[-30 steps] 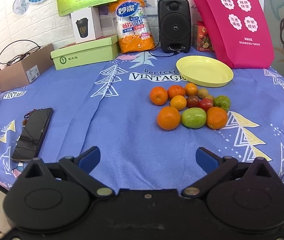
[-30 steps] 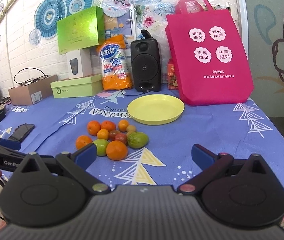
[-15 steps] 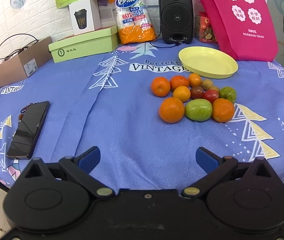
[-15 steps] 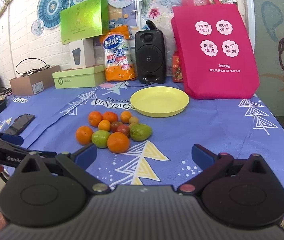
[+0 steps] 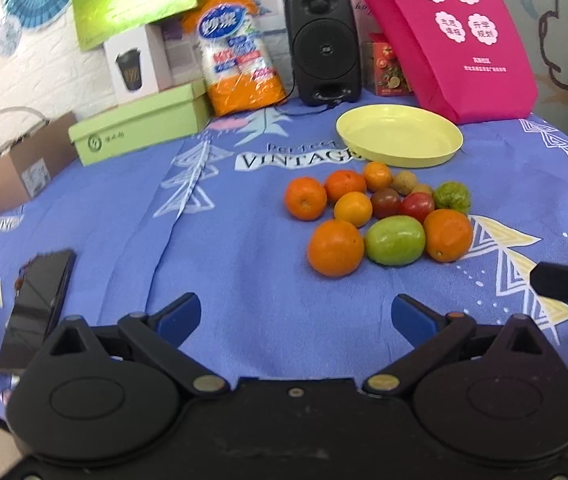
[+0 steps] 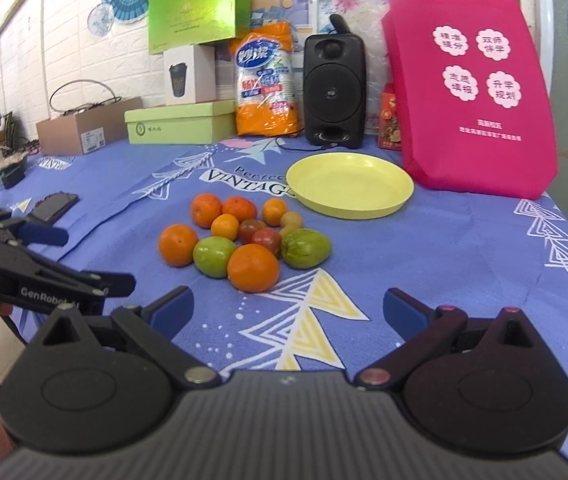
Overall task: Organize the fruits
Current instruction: 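Grasp a large orange with the left tool while the right tool grasps another orange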
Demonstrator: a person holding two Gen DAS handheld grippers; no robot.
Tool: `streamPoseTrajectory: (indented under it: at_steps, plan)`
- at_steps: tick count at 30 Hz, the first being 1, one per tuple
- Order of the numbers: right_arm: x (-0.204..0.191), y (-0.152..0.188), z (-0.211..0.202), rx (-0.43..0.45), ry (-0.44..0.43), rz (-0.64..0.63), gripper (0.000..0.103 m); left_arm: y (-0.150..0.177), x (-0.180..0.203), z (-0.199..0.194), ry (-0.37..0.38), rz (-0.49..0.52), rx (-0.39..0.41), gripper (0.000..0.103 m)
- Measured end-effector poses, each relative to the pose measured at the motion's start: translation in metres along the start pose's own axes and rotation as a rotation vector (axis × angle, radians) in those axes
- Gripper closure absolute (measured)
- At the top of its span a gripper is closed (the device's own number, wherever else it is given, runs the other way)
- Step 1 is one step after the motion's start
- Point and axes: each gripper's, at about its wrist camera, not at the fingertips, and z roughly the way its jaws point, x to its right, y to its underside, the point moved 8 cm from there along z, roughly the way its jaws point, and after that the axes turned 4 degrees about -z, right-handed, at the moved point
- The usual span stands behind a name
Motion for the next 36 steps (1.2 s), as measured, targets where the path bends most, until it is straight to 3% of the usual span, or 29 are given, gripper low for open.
streamPoseTrajectory:
  at_steps: [3, 5, 9, 11, 14, 16, 18, 20, 24, 30, 32, 33, 36]
  plan:
    - [-0.001, 0.002, 0.012, -0.017, -0.003, -0.036, 0.0, -0.005, 0.007, 0.015, -0.026, 0.068, 0.019, 0.006]
    - [-0.001, 0.003, 0.021, -0.026, -0.013, -0.045, 0.0, -0.007, 0.009, 0.027, -0.016, 0.071, 0.008, 0.014]
    - [0.0, 0.002, 0.037, -0.027, -0.04, -0.066, 0.0, -0.006, 0.009, 0.05, 0.023, 0.047, -0.024, 0.015]
    - [-0.002, 0.002, 0.045, -0.033, -0.055, -0.08, 0.001, -0.005, 0.009, 0.059, 0.054, 0.024, -0.038, 0.029]
    - [-0.003, 0.002, 0.057, -0.051, -0.095, -0.075, 0.014, -0.002, 0.006, 0.07, 0.112, -0.022, -0.064, 0.049]
    - [-0.004, 0.001, 0.065, -0.063, -0.105, -0.072, 0.024, -0.003, 0.007, 0.074, 0.143, -0.033, -0.068, 0.053]
    - [-0.005, 0.001, 0.071, -0.072, -0.112, -0.08, 0.024, -0.004, 0.009, 0.076, 0.152, -0.025, -0.063, 0.056]
    - [-0.007, 0.0, 0.076, -0.076, -0.132, -0.084, 0.026, -0.006, 0.013, 0.077, 0.174, -0.019, -0.061, 0.067]
    - [-0.014, -0.001, 0.089, -0.092, -0.157, -0.101, 0.035, -0.009, 0.018, 0.081, 0.179, 0.001, -0.055, 0.068]
    - [-0.021, -0.004, 0.106, -0.091, -0.175, -0.108, 0.036, -0.01, 0.014, 0.084, 0.226, -0.041, -0.055, 0.069]
    - [-0.023, -0.005, 0.107, -0.087, -0.184, -0.113, 0.043, -0.01, 0.013, 0.084, 0.233, -0.046, -0.055, 0.07]
    - [-0.023, -0.005, 0.106, -0.084, -0.194, -0.111, 0.052, -0.011, 0.013, 0.084, 0.232, -0.046, -0.054, 0.07]
    - [-0.02, -0.005, 0.103, -0.083, -0.193, -0.102, 0.06, -0.012, 0.013, 0.084, 0.219, -0.051, -0.056, 0.068]
